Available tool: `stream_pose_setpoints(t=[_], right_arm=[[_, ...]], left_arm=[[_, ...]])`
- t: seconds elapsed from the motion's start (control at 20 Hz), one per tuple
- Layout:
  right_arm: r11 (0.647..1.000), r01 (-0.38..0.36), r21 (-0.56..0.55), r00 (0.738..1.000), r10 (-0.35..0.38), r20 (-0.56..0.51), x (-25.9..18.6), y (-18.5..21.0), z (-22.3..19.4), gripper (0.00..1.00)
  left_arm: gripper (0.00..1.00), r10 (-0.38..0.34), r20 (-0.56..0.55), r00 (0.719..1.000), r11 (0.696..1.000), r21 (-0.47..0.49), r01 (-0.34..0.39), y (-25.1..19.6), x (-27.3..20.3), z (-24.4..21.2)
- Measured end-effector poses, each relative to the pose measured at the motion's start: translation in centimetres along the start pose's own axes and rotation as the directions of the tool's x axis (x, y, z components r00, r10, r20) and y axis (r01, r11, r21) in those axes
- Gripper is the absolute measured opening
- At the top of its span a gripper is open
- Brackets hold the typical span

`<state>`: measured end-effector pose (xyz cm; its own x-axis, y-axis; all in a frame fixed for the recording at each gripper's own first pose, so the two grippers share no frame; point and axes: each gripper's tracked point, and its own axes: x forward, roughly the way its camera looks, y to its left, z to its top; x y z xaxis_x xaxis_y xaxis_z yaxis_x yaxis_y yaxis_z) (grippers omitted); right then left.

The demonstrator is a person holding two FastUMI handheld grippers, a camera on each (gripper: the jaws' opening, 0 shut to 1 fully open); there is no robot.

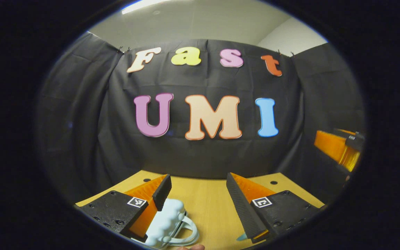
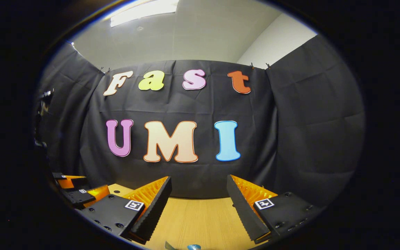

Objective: First open the suitcase, pack the skin care products into it, and then close the suitcase.

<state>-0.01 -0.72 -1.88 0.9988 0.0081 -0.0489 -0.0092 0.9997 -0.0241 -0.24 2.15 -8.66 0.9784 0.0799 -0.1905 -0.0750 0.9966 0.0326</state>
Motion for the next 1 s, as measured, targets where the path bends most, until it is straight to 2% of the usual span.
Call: stream_pose_setpoints(t=[0.15, 0.25, 0.4, 0.55, 0.8, 1.0], right_arm=[[1.0, 0.016, -0.01, 0.999, -0.017, -0.029, 0.0, -1.0, -1.1, 0.99], [1.0, 0.024, -0.019, 0.998, -0.025, -0.06, 0.0, -1.5, -2.3, 0.99], [0.999, 0.034, -0.042, 0.994, -0.038, -0.107, -0.1, -2.2, -3.7, 0.99], [0.998, 0.033, -0.054, 0.989, -0.041, -0.142, -0.3, -2.7, -5.0, 1.0], [0.996, 0.06, -0.072, 0.982, -0.072, -0.176, -0.6, -4.4, -6.2, 1.0], [0.992, 0.081, -0.1, 0.978, -0.098, -0.183, -0.7, -5.7, -6.4, 1.0]], left_arm=[[0.94, 0.03, -0.121, 0.992, 0.999, 0.037, -0.026, 1.1, 0.8, -5.0], [0.95, 0.049, -0.208, 0.977, 0.997, 0.066, -0.036, 1.7, 1.3, -8.5], [0.94, 0.061, -0.354, 0.933, 0.996, 0.075, -0.037, 2.1, 1.5, -13.8], [0.95, 0.053, -0.45, 0.891, 0.995, 0.101, -0.009, 1.7, 1.9, -17.8], [0.96, 0.058, -0.562, 0.825, 0.987, 0.158, 0.039, 0.4, 2.2, -22.9], [0.96, 0.041, -0.652, 0.757, 0.989, 0.135, 0.063, -0.3, 1.7, -26.3]])
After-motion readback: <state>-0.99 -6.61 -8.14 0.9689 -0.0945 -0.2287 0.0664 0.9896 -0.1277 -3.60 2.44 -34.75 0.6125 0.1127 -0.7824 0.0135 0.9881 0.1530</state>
